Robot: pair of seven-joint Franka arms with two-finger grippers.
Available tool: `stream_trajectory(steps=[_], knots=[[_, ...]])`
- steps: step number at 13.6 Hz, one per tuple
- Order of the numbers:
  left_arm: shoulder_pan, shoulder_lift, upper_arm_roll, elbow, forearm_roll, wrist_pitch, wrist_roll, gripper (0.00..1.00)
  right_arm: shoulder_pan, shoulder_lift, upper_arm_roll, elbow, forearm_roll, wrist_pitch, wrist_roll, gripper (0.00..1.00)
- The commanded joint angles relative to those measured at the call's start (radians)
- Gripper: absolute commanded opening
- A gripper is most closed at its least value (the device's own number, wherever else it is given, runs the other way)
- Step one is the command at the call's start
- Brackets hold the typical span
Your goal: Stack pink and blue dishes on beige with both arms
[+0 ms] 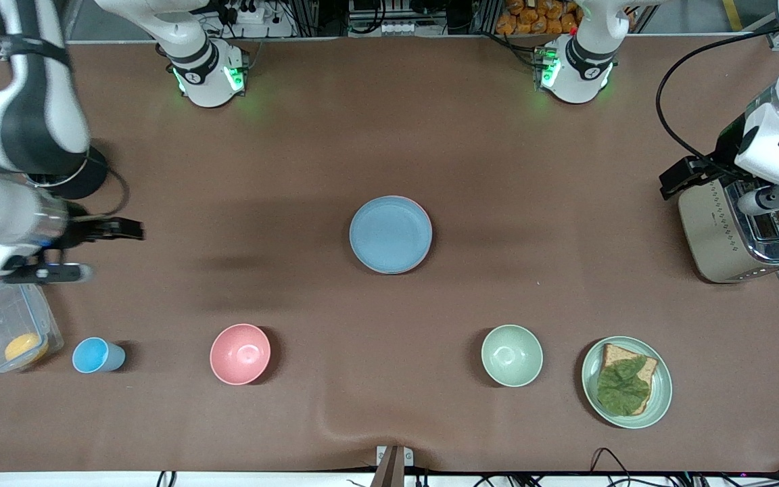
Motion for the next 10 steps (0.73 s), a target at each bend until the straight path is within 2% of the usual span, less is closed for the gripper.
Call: stream_trajectory(steps=[1,3,5,7,10], knots=[[0.006,-0.034,-0.001,0.001,-0.010,-0.023,0.022,1.00,0.009,-0.086,0.028,0.015,-0.046,-0.040,-0.025,1.00],[0.006,-0.036,-0.001,0.006,-0.010,-0.048,0.021,1.00,0.015,-0.135,0.035,0.055,-0.062,-0.076,-0.026,1.00],[0.006,-0.045,0.007,0.006,-0.010,-0.056,0.024,1.00,0.017,-0.148,0.036,0.118,-0.062,-0.174,-0.017,1.00],[0.009,-0.055,0.008,0.004,-0.010,-0.066,0.060,1.00,0.016,-0.212,0.035,0.110,-0.060,-0.199,-0.017,1.00],[0.009,-0.060,0.010,0.001,-0.010,-0.067,0.071,1.00,0.014,-0.225,0.031,0.106,-0.062,-0.186,-0.015,1.00]])
